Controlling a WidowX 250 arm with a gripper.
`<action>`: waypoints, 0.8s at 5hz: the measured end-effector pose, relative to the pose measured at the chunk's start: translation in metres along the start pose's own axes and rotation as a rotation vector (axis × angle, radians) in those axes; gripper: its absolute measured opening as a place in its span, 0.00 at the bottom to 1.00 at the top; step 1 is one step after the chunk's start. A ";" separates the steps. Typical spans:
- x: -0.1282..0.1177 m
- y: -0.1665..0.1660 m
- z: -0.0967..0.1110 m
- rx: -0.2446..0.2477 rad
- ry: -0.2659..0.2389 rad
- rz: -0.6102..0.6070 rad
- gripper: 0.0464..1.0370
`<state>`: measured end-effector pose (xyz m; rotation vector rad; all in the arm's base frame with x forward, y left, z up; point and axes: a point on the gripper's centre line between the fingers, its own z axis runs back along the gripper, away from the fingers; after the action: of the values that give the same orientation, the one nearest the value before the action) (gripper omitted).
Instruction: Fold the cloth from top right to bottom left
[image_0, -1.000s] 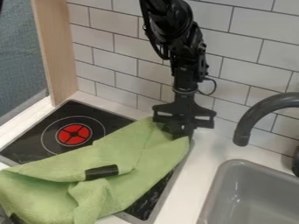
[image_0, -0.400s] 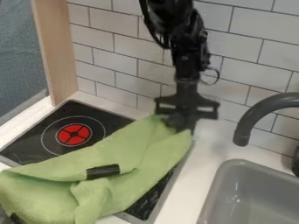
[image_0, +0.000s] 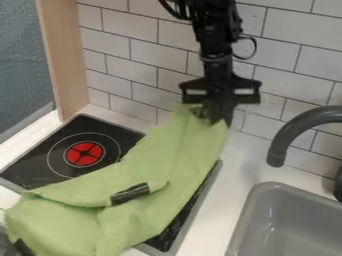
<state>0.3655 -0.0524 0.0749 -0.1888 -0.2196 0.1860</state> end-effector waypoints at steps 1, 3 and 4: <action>-0.014 0.009 0.019 -0.014 -0.020 0.007 0.00; -0.051 0.046 0.042 -0.030 -0.070 0.033 0.00; -0.070 0.070 0.048 -0.019 -0.100 0.070 0.00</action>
<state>0.2761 0.0084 0.0926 -0.2065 -0.3146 0.2631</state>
